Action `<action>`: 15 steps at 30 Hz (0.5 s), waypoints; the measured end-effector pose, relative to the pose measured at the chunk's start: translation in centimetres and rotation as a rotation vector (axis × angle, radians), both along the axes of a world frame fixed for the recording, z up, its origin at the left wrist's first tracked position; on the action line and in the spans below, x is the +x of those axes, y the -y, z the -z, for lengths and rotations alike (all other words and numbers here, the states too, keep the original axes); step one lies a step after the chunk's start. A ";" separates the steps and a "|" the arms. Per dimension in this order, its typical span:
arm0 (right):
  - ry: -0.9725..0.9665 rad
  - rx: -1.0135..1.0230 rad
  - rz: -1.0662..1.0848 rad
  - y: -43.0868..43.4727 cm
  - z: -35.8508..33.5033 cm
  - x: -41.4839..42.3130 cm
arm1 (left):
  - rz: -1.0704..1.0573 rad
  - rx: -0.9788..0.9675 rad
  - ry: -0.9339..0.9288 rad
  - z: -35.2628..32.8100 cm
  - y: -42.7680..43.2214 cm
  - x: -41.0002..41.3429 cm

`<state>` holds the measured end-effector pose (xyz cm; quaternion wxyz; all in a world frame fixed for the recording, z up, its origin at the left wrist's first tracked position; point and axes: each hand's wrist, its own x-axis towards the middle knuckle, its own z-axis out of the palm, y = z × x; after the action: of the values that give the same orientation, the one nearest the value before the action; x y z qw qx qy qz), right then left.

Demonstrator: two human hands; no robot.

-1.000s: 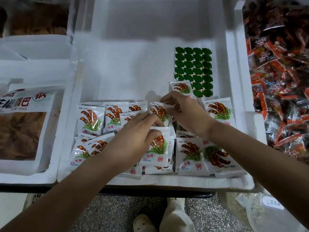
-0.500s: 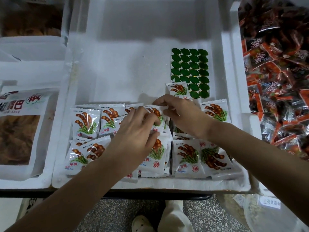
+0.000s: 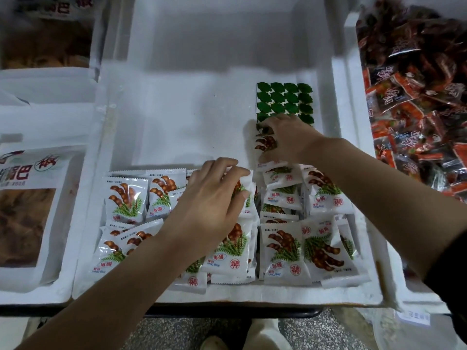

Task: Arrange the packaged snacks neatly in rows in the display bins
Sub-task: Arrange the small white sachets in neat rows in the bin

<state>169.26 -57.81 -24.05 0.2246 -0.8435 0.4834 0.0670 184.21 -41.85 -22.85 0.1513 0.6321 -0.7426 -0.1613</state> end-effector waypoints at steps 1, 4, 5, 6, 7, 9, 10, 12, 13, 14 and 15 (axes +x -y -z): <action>0.009 0.010 0.005 0.2 0.1 0.2 | 0.005 0.012 0.013 0.0 0.1 -0.1; 0.066 0.069 0.032 0.5 0.0 0.5 | 0.004 0.017 0.036 0.0 0.3 -0.2; 0.082 0.084 0.035 0.5 0.0 0.5 | 0.002 0.016 0.041 0.0 0.3 -0.3; 0.090 0.095 0.029 0.5 -0.1 0.4 | 0.004 0.008 0.044 -0.1 0.4 -0.3; 0.094 0.101 0.021 0.5 -0.2 0.3 | 0.006 0.000 0.047 -0.1 0.6 -0.4; 0.121 0.124 0.022 0.6 -0.4 0.0 | 0.007 -0.005 0.054 -0.2 0.8 -0.6; 0.158 0.140 0.040 0.7 -0.6 -0.2 | 0.009 -0.005 0.059 -0.2 0.9 -0.7; 0.259 0.163 0.084 0.8 -1.3 -0.7 | 0.025 0.005 0.076 -0.5 1.1 -1.2; 0.287 0.171 0.083 0.8 -1.6 -1.0 | 0.029 0.023 0.080 -0.8 1.3 -1.4; 0.291 0.194 0.066 0.6 -1.9 -1.3 | 0.030 0.056 0.079 -1.1 1.4 -1.6; 0.255 0.231 0.038 0.4 -2.1 -1.5 | 0.033 0.078 0.075 -1.2 1.5 -1.7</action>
<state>167.77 -58.24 -21.95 0.3808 -0.8043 0.4560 0.0101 182.49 -43.40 -21.62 0.0958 0.6307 -0.7514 -0.1687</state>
